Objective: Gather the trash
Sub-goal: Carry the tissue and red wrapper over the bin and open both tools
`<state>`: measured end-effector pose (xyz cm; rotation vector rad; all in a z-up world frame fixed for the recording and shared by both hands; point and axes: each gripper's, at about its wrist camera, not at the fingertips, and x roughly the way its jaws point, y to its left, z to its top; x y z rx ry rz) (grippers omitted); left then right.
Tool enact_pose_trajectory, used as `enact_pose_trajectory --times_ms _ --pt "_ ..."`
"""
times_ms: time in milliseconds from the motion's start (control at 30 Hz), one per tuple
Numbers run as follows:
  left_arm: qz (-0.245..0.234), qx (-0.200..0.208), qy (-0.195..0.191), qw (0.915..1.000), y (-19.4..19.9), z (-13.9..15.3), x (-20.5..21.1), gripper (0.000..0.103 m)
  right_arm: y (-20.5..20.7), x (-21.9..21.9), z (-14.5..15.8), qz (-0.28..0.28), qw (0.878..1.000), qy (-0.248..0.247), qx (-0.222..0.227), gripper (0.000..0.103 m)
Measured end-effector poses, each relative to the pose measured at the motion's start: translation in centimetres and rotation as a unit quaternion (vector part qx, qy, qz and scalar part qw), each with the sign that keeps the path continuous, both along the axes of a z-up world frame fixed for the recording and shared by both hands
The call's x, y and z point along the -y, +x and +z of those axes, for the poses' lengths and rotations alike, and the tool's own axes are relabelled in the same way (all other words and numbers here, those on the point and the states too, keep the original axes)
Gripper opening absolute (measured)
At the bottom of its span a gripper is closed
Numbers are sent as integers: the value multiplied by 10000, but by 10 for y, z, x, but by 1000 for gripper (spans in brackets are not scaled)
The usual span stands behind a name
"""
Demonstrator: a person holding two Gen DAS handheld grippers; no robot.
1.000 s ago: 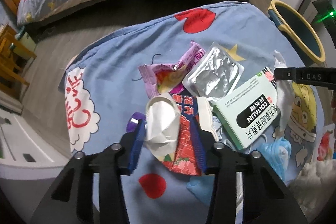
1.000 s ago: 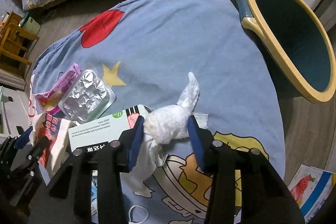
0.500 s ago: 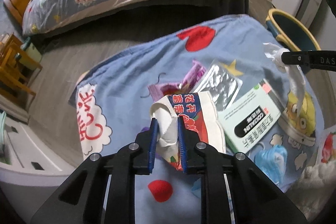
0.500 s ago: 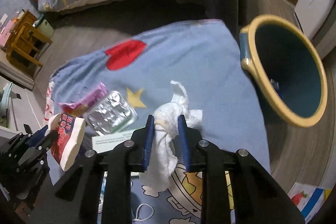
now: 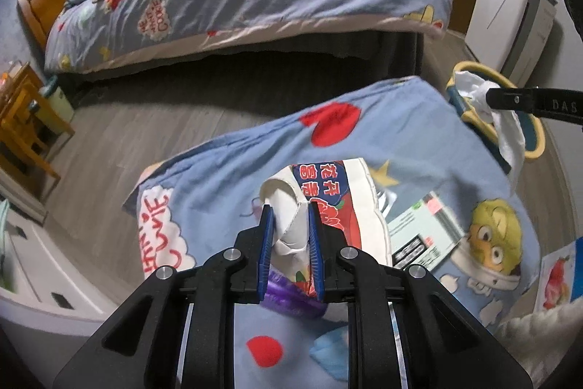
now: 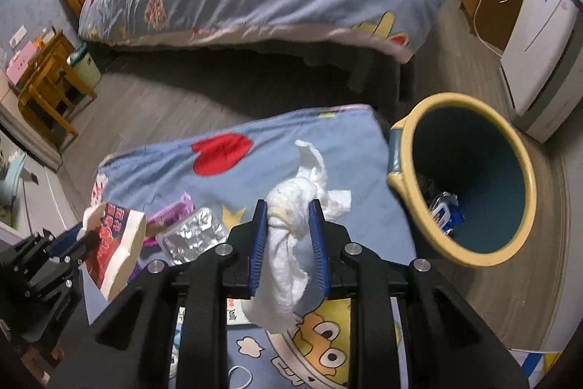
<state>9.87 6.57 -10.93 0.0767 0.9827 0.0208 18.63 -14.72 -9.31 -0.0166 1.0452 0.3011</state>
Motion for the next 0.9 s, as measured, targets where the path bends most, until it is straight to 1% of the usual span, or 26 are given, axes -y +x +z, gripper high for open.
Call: enact_pose_trajectory --times_ms 233,367,533,633,900 --pt "-90 164 -11 9998 7 10 17 20 13 43 22 -263 9991 277 206 23" --pt "-180 193 16 9997 11 11 31 20 19 66 28 -414 9983 250 330 23" --pt "-333 154 -4 9993 15 9 53 20 28 102 30 -696 9965 251 381 23" --pt "-466 145 50 9988 17 7 69 20 33 120 28 -852 9954 142 421 23" --pt "-693 30 228 9973 24 -1 101 20 43 159 20 -1169 9924 214 331 23"
